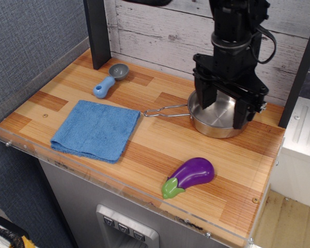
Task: Move pot and place it on top of towel.
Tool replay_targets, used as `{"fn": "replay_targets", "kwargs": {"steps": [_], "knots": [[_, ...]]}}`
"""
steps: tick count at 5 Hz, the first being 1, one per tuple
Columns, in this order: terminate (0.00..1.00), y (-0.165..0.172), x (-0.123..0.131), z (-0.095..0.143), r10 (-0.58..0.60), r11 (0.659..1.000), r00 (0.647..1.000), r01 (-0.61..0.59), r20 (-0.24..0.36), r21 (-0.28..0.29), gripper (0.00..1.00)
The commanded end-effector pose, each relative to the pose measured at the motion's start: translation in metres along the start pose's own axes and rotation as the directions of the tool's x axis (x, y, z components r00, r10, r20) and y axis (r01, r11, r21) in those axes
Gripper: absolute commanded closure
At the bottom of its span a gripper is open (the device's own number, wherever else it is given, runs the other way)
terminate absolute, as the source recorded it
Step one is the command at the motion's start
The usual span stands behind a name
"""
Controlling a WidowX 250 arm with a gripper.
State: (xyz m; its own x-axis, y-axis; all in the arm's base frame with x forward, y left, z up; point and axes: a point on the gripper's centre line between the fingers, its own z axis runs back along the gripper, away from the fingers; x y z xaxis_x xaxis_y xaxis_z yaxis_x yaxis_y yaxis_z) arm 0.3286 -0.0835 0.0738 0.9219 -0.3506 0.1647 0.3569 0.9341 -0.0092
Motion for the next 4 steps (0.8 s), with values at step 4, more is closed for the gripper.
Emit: {"fn": "replay_targets", "kwargs": {"steps": [4], "knots": [[0.0,0.001,0.023,-0.032,-0.023,0.999,1.0,0.024,-0.01,0.025,0.0]]}}
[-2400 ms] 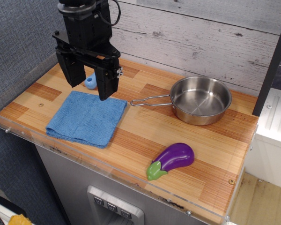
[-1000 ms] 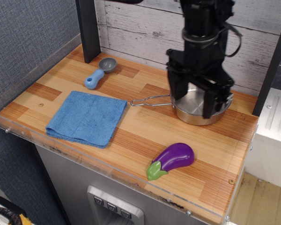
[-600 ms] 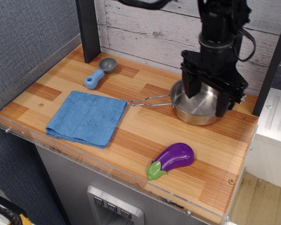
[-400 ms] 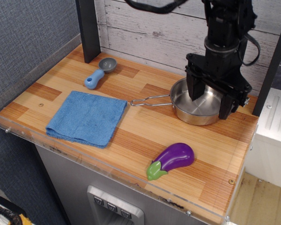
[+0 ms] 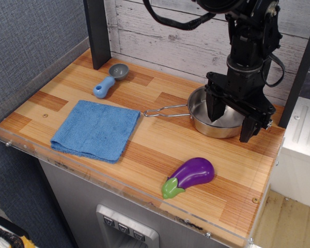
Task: Move pot and place it on top of towel.
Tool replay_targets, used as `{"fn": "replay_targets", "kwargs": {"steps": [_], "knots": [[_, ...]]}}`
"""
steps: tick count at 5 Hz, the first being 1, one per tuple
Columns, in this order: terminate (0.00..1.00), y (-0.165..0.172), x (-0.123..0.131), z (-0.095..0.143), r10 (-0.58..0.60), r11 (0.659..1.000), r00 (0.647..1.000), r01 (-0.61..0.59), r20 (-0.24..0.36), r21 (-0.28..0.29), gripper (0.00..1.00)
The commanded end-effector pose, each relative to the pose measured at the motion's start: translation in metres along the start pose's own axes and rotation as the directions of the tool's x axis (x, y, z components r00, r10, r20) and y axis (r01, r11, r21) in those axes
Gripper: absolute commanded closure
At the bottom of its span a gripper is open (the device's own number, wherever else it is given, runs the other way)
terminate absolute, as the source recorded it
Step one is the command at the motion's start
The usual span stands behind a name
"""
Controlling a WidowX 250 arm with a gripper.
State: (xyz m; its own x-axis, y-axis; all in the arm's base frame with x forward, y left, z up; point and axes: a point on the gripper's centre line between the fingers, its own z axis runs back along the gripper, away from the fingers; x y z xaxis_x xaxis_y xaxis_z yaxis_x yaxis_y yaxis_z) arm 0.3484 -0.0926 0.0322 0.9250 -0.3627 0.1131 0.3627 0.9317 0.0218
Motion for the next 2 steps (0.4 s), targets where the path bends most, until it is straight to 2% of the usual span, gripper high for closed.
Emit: {"fn": "replay_targets", "kwargs": {"steps": [1,2], "knots": [[0.0,0.0047,0.005,0.0118,-0.009,1.0,0.998,0.01,0.058,-0.015,1.0],[0.0,0.0045,0.0035,0.0108,-0.006,1.0,0.998,0.007,0.058,-0.019,1.0]]}}
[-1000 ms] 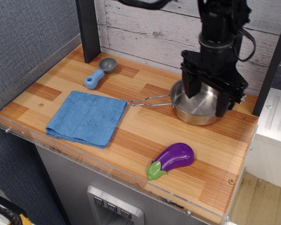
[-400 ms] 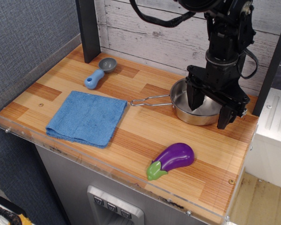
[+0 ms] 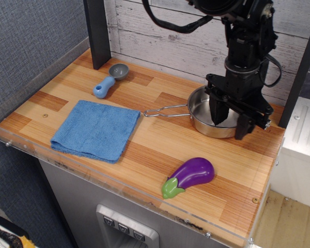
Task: Move pot and place it on top of towel.
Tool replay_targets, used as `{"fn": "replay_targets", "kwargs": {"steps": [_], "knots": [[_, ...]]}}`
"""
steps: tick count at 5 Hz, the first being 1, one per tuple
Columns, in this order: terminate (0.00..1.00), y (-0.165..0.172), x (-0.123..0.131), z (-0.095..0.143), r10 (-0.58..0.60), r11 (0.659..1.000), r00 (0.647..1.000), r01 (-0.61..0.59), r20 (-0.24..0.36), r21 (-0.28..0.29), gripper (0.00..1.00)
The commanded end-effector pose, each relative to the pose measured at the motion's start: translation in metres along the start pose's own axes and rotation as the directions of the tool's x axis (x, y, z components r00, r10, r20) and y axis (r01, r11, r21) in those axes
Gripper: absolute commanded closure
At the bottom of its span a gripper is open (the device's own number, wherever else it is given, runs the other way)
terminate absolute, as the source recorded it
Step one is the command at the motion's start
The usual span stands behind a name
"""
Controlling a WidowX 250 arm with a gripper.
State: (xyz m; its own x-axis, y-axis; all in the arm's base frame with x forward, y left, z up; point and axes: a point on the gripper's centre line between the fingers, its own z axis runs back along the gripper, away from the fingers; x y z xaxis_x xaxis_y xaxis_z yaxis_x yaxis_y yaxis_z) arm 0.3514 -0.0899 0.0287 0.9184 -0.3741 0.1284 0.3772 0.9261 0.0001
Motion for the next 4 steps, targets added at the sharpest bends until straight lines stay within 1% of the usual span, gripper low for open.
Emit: {"fn": "replay_targets", "kwargs": {"steps": [1,2,3,4], "knots": [[0.0,0.002,0.001,0.012,0.009,1.0,0.999,-0.009,0.036,-0.001,1.0],[0.0,0.005,-0.003,0.007,0.015,1.0,1.0,-0.015,0.02,-0.005,1.0],[0.0,0.008,-0.007,0.012,-0.002,1.0,1.0,0.002,0.017,-0.009,1.0],[0.0,0.014,-0.01,0.036,-0.035,0.999,0.997,0.035,0.062,-0.009,1.0]]}}
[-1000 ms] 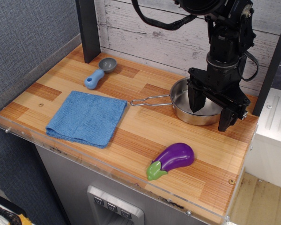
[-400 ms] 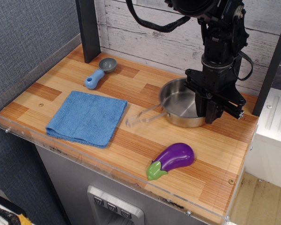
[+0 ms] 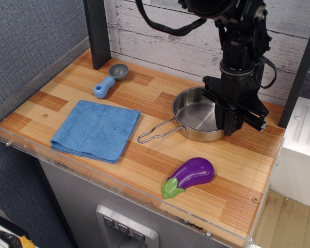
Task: Move pot and place it on top of towel.
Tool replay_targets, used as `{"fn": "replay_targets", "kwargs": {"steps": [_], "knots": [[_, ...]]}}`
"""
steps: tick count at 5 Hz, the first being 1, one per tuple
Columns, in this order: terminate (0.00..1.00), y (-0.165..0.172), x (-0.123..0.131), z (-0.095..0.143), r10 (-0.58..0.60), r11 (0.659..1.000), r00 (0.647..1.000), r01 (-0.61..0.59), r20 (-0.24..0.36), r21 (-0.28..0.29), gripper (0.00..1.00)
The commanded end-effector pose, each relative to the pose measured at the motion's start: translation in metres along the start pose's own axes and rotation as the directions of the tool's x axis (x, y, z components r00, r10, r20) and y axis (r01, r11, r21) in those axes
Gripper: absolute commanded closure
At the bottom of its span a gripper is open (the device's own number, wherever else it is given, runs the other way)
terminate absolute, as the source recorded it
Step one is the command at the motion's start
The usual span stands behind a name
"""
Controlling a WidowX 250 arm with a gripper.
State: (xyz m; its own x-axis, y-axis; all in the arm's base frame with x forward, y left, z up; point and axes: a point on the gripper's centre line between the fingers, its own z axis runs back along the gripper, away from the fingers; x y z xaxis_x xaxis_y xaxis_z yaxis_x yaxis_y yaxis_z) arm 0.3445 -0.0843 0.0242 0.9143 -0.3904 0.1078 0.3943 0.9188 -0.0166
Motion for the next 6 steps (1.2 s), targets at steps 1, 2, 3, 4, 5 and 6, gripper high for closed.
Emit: {"fn": "replay_targets", "kwargs": {"steps": [1,2,3,4,5,6], "knots": [[0.0,0.015,-0.011,0.072,-0.044,0.999,0.988,0.043,0.146,0.011,1.0],[0.0,0.021,-0.032,0.102,-0.037,0.999,0.98,0.037,0.197,0.006,1.0],[0.0,0.037,-0.062,0.123,-0.007,1.0,0.976,0.008,0.216,-0.002,1.0],[0.0,0.058,-0.098,0.14,0.033,0.999,0.977,-0.034,0.211,0.001,1.0],[0.0,0.078,-0.129,0.146,0.074,0.997,0.976,-0.077,0.203,0.009,1.0],[0.0,0.096,-0.141,0.137,0.067,0.998,0.982,-0.069,0.177,0.008,1.0]]}}
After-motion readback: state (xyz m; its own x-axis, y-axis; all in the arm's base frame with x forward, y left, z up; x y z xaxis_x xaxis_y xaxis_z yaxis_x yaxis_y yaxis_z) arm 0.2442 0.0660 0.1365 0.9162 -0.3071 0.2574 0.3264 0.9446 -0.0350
